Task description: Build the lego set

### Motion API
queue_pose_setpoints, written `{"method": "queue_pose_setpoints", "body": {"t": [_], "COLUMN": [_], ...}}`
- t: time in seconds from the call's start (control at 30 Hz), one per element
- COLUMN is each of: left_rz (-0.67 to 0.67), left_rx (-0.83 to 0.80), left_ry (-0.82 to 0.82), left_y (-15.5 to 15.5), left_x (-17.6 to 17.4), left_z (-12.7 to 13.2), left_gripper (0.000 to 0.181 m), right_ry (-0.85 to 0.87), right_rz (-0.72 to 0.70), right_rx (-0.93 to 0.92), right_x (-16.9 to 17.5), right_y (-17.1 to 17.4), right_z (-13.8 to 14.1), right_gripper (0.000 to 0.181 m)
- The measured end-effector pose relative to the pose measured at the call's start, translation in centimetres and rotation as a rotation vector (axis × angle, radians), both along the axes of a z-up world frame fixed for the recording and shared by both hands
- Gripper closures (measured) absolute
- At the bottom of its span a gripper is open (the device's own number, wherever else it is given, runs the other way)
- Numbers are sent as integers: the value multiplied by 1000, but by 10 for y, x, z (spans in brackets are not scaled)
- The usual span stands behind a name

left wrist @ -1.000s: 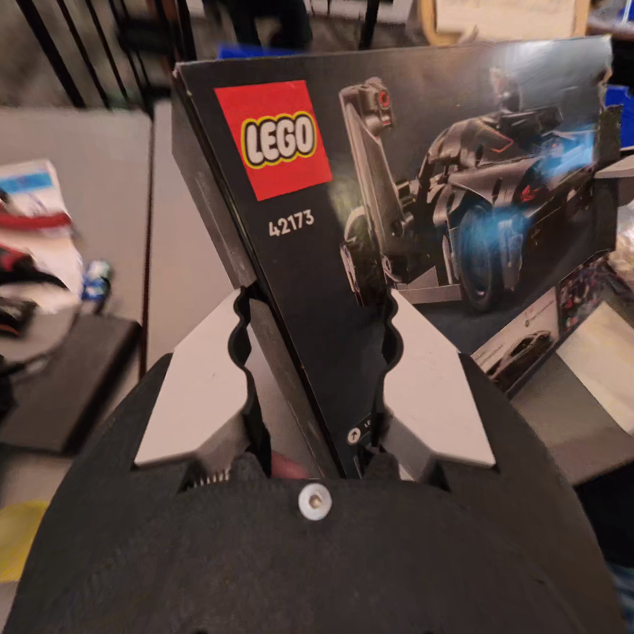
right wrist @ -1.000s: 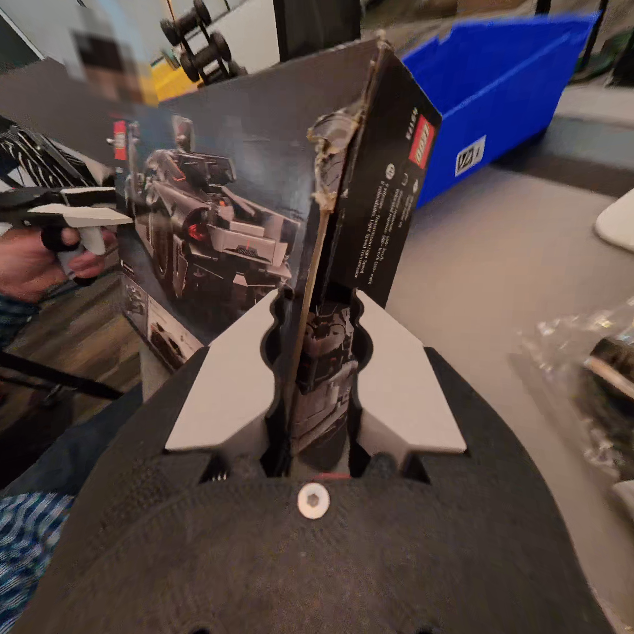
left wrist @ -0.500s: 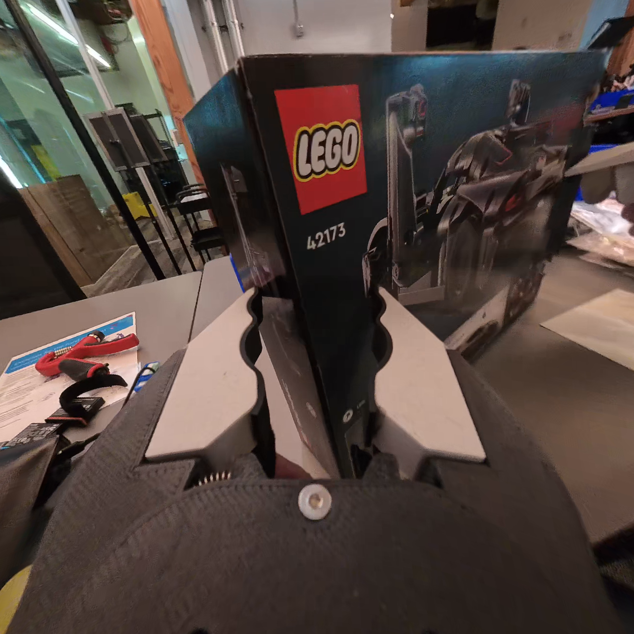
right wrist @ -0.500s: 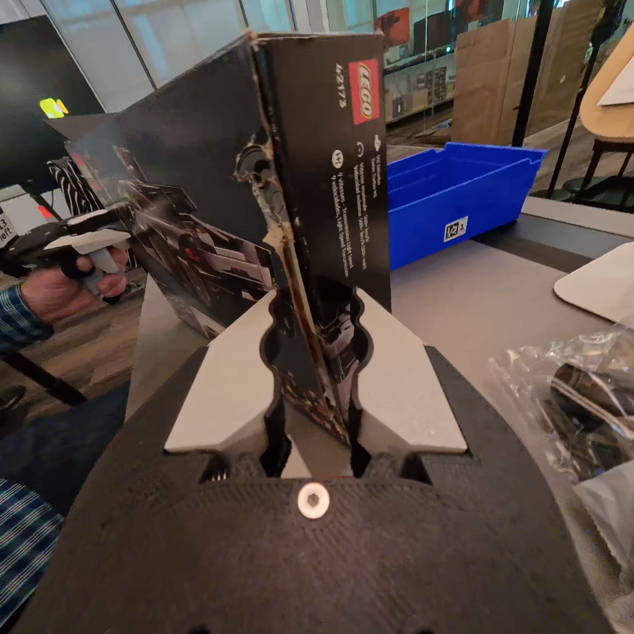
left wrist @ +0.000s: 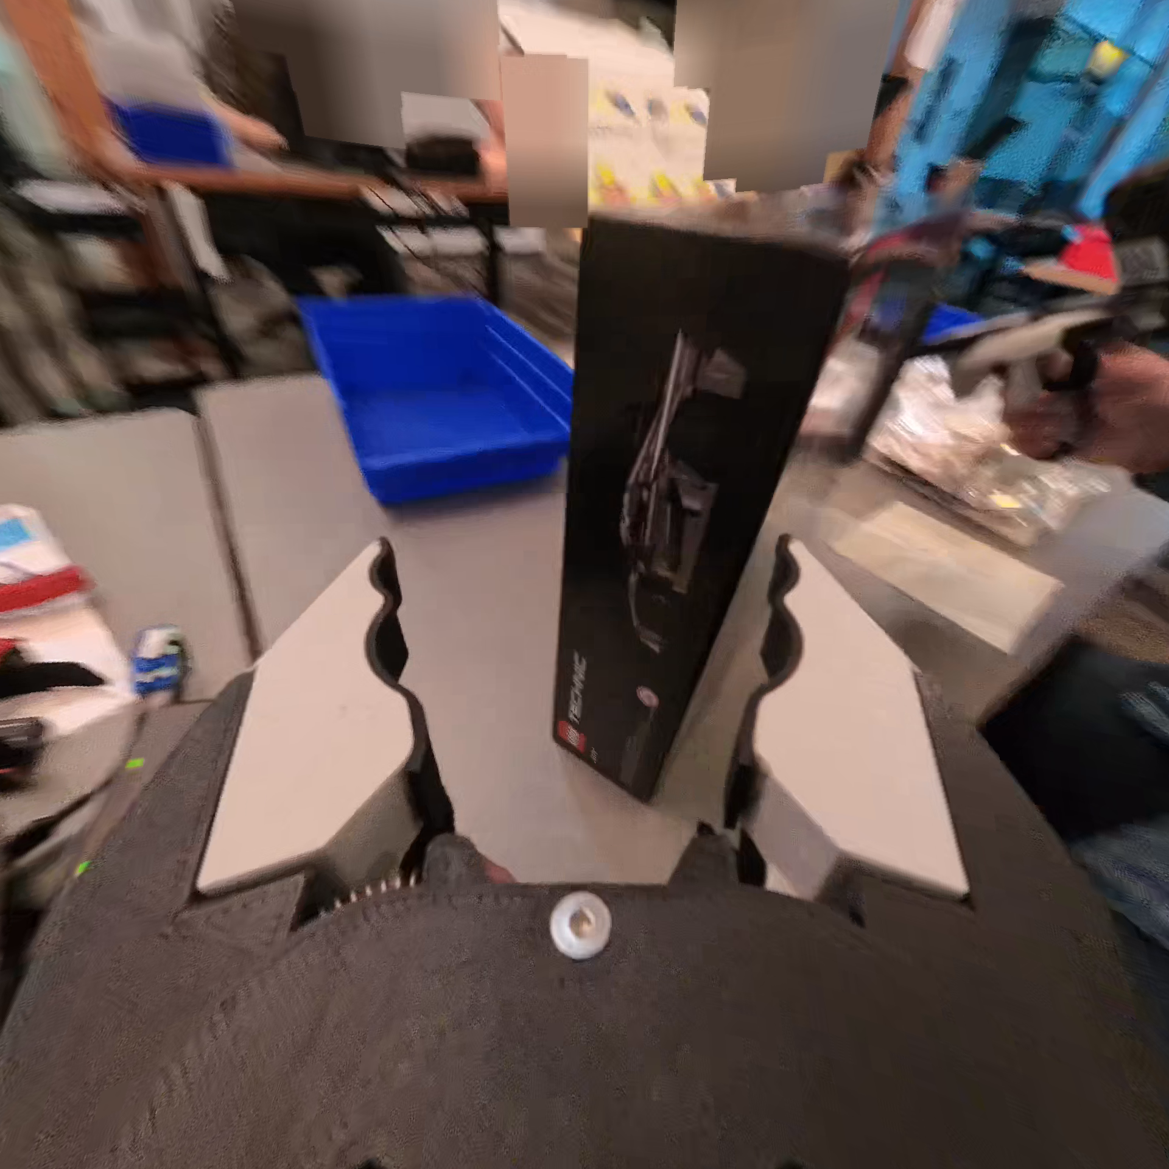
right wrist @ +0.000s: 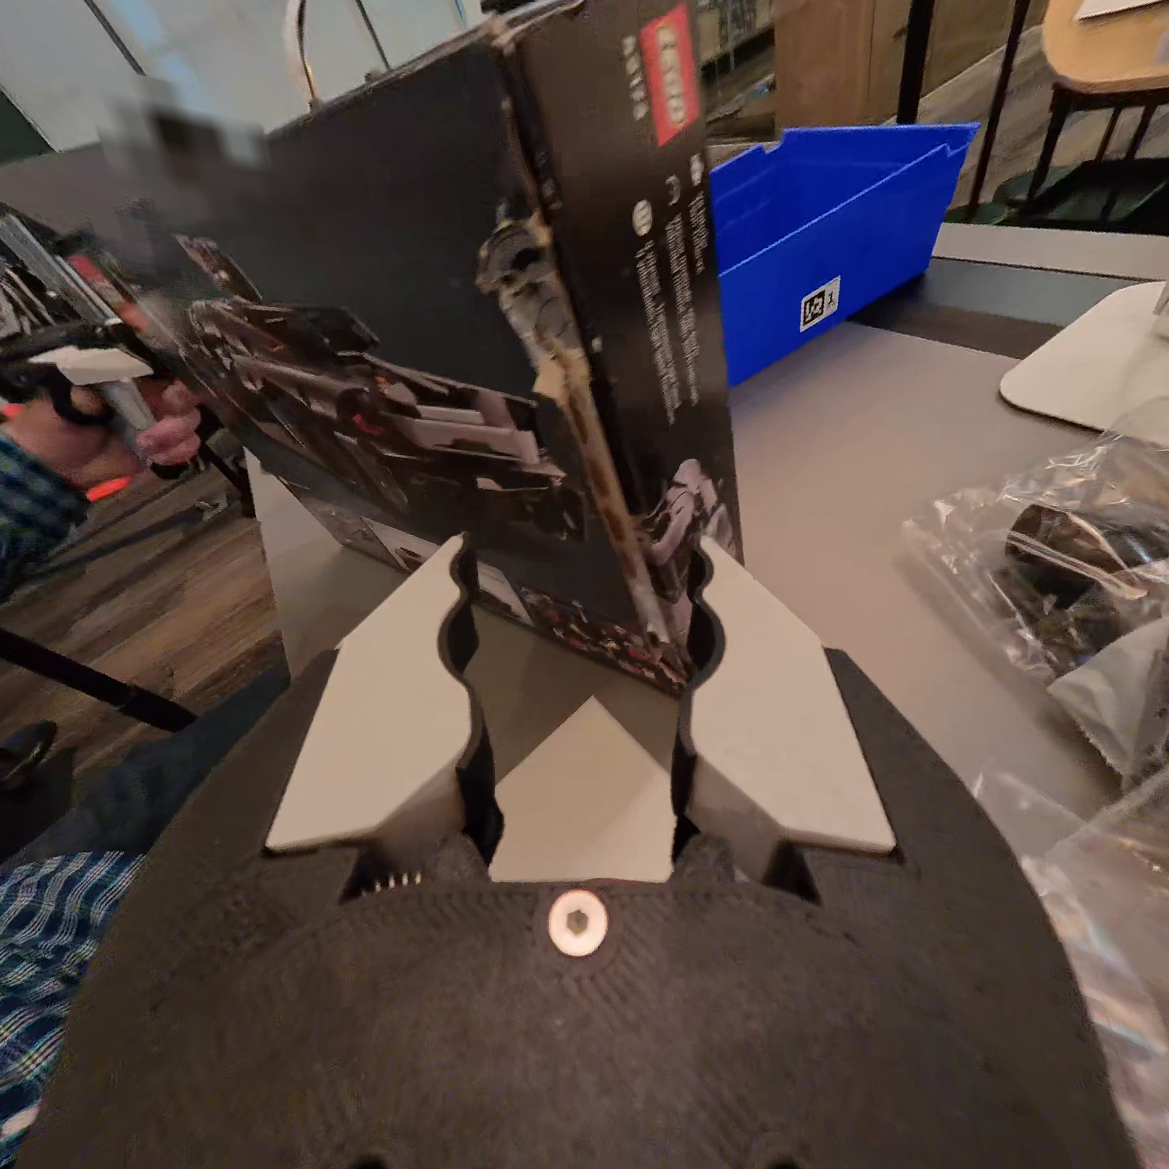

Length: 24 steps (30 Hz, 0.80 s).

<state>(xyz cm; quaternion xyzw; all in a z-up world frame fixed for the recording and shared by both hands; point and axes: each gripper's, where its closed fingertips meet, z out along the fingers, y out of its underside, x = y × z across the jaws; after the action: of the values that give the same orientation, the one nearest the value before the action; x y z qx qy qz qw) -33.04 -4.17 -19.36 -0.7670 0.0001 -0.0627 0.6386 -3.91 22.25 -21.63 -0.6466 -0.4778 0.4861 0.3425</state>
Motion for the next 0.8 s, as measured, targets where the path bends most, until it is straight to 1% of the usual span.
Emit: {"method": "queue_pose_setpoints", "body": {"t": [0.03,0.07,0.1,0.13,0.17,0.2,0.23,0.3,0.37,0.47,0.57,0.63,0.7,0.8], "left_rz": [-79,-135,-195,-252,-297,-332,-338,-325,-336,-300,-237,-170,-109,4], "left_rx": [-78,-153,-191,-201,-209,-224,-234,-219,-184,-168,-145,-123,-115,-96], "left_ry": [-17,-9,-1,-16,-23,-3,31,63,75,99,117,115,127,121], "left_y": [5,10,14,19,23,26,30,36,36,32,28,27,22,12], "left_x": [3,5,12,20,28,36,41,49,64,82,103,113,123,139], "left_z": [-13,-26,-35,-39,-42,-47,-52,-56,-55,-53,-53,-52,-52,-49], "left_gripper": [65,61,59,61,65,74,83,93,93,95,97,98,99,99], "right_ry": [-9,-35,-70,-94,-96,-95,-101,-103,-92,-91,-72,-63,-61,-16], "right_rz": [-15,-34,-52,-72,-70,-52,-43,-54,-65,-71,-57,-35,-22,46], "right_rx": [11,16,18,11,-5,-17,-21,-9,-9,1,-22,-36,-71,-94], "right_x": [-2,-5,-8,-12,-18,-25,-33,-47,-56,-68,-83,-93,-102,-120], "right_y": [-5,-9,-12,-11,-13,-16,-17,-12,-3,15,27,31,33,24], "right_z": [-2,-7,-14,-20,-24,-28,-32,-37,-36,-38,-36,-35,-36,-35], "right_gripper": [111,101,90,84,82,85,84,77,71,75,69,64,64,57]}}
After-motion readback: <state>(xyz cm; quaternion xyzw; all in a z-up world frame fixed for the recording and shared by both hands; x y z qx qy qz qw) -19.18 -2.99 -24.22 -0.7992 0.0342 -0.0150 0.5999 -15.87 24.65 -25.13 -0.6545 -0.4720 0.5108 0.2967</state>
